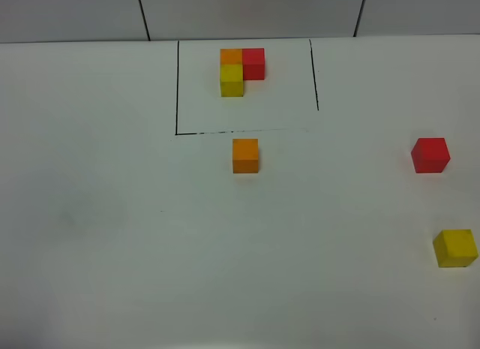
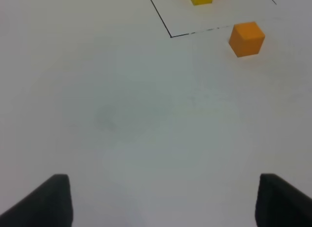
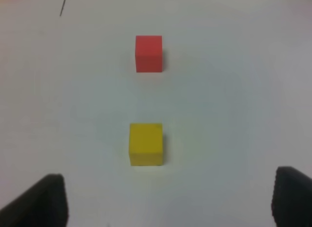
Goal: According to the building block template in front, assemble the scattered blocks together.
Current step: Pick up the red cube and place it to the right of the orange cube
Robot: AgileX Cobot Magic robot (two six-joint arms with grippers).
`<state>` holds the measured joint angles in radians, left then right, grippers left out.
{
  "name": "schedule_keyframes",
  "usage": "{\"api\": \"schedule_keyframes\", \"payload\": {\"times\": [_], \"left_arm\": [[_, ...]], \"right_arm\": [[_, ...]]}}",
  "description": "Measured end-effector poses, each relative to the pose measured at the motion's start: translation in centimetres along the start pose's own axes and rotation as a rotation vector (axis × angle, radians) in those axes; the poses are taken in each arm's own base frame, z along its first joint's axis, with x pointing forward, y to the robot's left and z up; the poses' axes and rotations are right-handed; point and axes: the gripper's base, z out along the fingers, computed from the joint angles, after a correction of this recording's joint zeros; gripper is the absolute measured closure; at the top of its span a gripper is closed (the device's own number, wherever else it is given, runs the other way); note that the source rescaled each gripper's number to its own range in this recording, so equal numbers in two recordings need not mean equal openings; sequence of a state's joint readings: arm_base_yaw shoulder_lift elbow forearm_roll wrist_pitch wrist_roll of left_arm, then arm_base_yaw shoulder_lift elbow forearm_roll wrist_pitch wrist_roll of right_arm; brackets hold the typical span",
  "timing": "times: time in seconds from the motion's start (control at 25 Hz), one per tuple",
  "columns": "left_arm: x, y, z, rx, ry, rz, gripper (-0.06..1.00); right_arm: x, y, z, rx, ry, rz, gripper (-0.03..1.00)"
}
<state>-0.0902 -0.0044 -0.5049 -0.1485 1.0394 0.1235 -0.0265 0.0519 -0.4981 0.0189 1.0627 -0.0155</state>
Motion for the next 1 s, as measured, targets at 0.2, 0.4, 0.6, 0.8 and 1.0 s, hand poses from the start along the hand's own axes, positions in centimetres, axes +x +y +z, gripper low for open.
{"api": "schedule_keyframes", "payload": {"times": [0.2,0.4,0.6,0.8,1.0], "left_arm": [[0.07,0.62,-0.02,-0.068,0.006,-0.049,0.24],[0.08,0.71,-0.03,-0.078,0.006,-0.053,0.24],[0.08,0.71,-0.03,-0.078,0.006,-0.053,0.24],[0.08,0.71,-0.03,-0.078,0.006,-0.053,0.24],[0.08,0.71,-0.03,-0.078,0.006,-0.053,0.24]], "right_arm": [[0.00,0.00,0.00,0.000,0.000,0.000,0.22],[0.00,0.00,0.00,0.000,0.000,0.000,0.22],[0.00,0.00,0.00,0.000,0.000,0.001,0.22],[0.00,0.00,0.00,0.000,0.000,0.001,0.22],[0.00,0.00,0.00,0.000,0.000,0.001,0.22]]}}
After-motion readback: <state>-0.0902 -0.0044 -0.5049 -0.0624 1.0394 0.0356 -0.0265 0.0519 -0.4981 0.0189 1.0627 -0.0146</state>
